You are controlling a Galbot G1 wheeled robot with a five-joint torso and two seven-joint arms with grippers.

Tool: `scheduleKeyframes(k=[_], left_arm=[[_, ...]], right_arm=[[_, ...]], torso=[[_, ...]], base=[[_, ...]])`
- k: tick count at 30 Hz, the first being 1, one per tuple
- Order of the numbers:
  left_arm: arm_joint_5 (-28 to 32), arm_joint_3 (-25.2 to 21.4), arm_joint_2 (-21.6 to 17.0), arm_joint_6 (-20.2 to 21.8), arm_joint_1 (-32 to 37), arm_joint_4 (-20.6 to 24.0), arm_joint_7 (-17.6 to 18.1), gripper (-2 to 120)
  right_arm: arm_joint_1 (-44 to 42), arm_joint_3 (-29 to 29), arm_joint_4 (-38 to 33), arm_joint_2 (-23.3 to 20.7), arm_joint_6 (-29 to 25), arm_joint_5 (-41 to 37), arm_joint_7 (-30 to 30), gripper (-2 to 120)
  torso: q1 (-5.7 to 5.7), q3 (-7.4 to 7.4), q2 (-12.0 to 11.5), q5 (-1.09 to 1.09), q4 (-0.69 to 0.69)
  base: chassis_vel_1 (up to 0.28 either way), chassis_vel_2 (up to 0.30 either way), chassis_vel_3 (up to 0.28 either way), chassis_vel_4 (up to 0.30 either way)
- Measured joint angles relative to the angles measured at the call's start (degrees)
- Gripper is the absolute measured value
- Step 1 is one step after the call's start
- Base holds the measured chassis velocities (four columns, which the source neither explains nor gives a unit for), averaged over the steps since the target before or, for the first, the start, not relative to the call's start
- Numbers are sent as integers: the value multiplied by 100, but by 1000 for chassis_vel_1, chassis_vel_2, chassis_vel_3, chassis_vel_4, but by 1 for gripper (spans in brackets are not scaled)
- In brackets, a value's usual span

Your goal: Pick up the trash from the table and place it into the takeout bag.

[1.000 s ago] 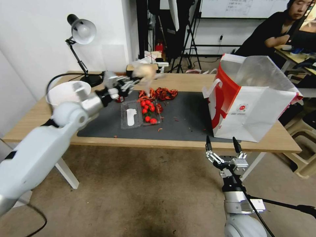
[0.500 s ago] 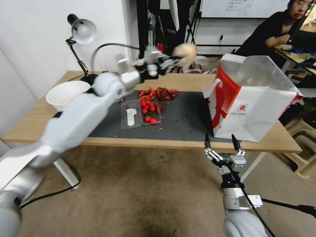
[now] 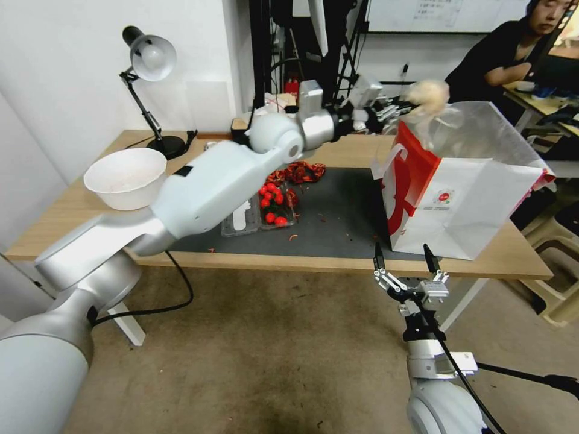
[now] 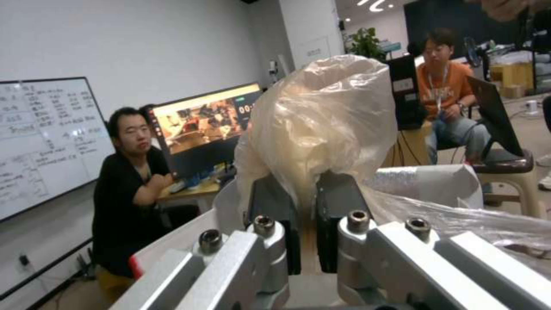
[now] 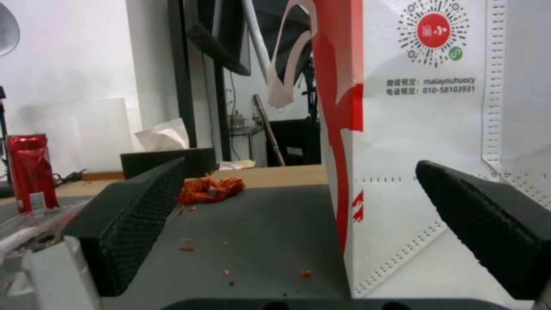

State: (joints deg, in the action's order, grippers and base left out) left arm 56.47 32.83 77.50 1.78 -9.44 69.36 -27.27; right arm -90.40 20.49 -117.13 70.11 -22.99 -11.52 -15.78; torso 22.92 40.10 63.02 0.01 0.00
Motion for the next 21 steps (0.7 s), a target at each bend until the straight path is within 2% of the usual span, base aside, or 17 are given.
scheduleKeyframes(k=[6, 15, 17, 19, 21], left_arm=[[6, 241, 480, -3, -225, -486, -13, 5], [-42, 659, 687, 232, -446, -859, -118, 5], [-41, 732, 698, 304, -509, -898, -163, 8], [-67, 766, 722, 411, -568, -944, -224, 19], [-84, 768, 727, 431, -582, -962, -243, 23]], right_arm=[[-25, 3, -34, 7, 2, 2, -4, 100], [-33, 2, -47, 32, 2, 2, -5, 100], [-27, -1, -50, 38, 2, 2, -5, 100], [-22, -1, -63, 40, 3, 1, -5, 100], [-21, 0, -66, 38, 4, -1, -5, 100]], torso=[[0, 0, 0, 1, -1], [0, 0, 0, 0, 0], [0, 0, 0, 0, 0], [0, 0, 0, -1, 0], [0, 0, 0, 0, -1]], base=[[0, 0, 0, 0], [0, 0, 0, 0], [0, 0, 0, 0], [0, 0, 0, 0], [0, 0, 0, 0]])
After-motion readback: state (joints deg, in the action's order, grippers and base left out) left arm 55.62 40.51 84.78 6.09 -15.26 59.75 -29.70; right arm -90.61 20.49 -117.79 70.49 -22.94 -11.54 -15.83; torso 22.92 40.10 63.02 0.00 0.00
